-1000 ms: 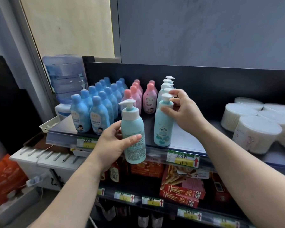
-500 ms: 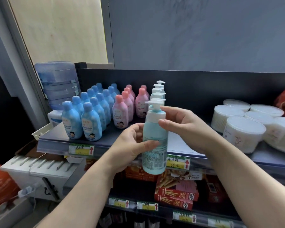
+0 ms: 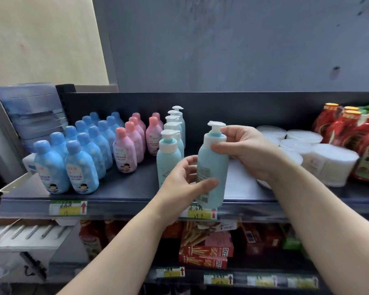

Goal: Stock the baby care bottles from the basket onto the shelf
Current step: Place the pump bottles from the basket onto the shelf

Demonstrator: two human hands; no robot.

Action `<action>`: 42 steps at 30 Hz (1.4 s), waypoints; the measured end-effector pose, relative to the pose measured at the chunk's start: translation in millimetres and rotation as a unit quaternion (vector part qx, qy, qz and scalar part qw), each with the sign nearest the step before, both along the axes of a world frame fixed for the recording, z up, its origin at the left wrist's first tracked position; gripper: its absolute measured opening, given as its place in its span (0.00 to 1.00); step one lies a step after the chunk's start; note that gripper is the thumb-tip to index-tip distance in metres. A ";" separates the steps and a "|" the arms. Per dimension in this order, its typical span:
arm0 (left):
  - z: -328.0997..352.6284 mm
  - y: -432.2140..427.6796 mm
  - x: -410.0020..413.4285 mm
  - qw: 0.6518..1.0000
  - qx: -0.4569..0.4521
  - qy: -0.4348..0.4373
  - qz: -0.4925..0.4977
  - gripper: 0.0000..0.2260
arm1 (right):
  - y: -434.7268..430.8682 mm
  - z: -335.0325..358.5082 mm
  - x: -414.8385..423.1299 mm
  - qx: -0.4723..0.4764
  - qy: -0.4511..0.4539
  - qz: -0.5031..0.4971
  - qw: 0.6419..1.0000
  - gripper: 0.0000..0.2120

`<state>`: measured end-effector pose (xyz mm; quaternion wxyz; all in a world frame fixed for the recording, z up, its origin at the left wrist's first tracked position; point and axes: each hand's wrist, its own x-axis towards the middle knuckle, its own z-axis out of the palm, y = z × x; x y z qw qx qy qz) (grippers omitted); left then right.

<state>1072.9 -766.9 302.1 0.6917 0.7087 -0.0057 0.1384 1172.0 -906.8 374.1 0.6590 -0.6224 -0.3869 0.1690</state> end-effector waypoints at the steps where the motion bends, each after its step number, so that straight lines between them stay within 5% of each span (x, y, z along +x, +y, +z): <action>1: 0.2 -6.7 3.5 0.998 0.043 0.005 0.038 0.33 | 1.7 -0.3 0.5 0.000 -0.002 -0.037 0.999 0.08; 5: -4.5 -25.3 23.4 0.988 0.071 -0.006 0.139 0.28 | 4.8 -0.3 5.9 -0.021 -0.012 -0.099 0.995 0.09; 12: -15.7 -18.4 36.1 0.992 -0.121 -0.036 -0.012 0.29 | -8.2 10.0 35.1 -0.080 0.024 0.079 0.993 0.13; 14: -14.1 -18.0 38.0 0.995 -0.097 -0.039 -0.002 0.27 | -2.2 10.2 41.5 -0.078 0.016 0.062 0.995 0.09; 17: -2.1 -19.2 32.2 0.988 0.067 -0.065 0.121 0.30 | 10.0 12.6 59.0 -0.053 0.004 -0.005 0.999 0.05; 22: 19.4 -2.4 13.0 0.830 0.345 -0.259 0.352 0.14 | 50.4 16.4 96.0 -0.020 -0.029 -0.150 0.988 0.03; 24: 23.9 13.5 13.2 0.769 0.405 -0.286 0.404 0.11 | 71.2 11.9 107.8 -0.023 -0.038 -0.187 0.981 0.04; 26: 27.8 28.7 14.6 0.747 0.425 -0.272 0.433 0.12 | 89.9 5.2 120.7 -0.029 -0.042 -0.216 0.975 0.05; 32: 29.9 56.0 19.4 0.777 0.450 -0.214 0.384 0.12 | 132.5 -16.2 154.4 -0.061 -0.040 -0.265 0.962 0.08; 42: 31.7 63.9 22.7 0.776 0.456 -0.227 0.373 0.09 | 155.9 -35.2 176.3 -0.087 -0.080 -0.292 0.949 0.09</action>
